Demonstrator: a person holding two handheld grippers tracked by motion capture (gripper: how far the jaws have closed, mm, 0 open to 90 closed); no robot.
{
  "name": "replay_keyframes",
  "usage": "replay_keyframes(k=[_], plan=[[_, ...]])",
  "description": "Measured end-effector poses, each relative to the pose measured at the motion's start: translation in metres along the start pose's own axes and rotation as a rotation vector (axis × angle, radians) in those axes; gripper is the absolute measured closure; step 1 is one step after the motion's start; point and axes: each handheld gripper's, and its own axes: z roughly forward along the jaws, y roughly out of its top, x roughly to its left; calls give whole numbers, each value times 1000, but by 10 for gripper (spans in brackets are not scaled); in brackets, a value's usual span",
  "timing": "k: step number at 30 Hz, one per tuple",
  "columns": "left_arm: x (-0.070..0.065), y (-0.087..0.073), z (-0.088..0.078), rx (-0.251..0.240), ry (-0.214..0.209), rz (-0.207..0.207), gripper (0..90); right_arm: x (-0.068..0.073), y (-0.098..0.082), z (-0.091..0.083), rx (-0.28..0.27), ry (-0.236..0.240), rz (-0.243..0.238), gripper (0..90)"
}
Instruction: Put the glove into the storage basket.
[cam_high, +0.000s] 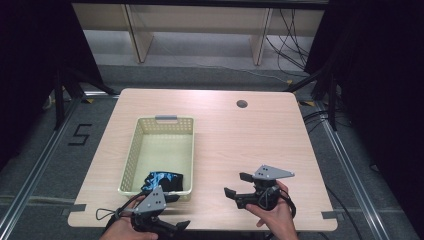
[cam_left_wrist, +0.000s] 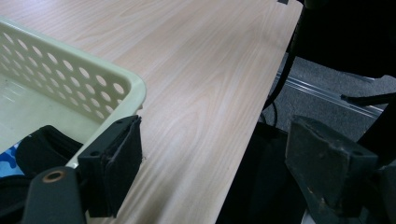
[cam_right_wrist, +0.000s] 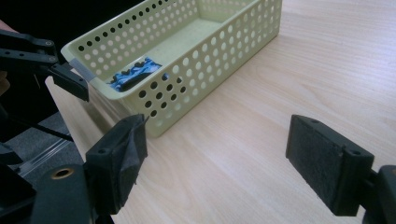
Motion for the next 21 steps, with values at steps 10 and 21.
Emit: replay_keyframes(k=[10, 21], plan=[[-7, -11, 0, 19, -21, 18, 182, 5, -13, -6, 15, -4, 25, 192], [-4, -27, 3, 46, 17, 5, 182, 4, -31, -11, 28, -21, 1, 168]])
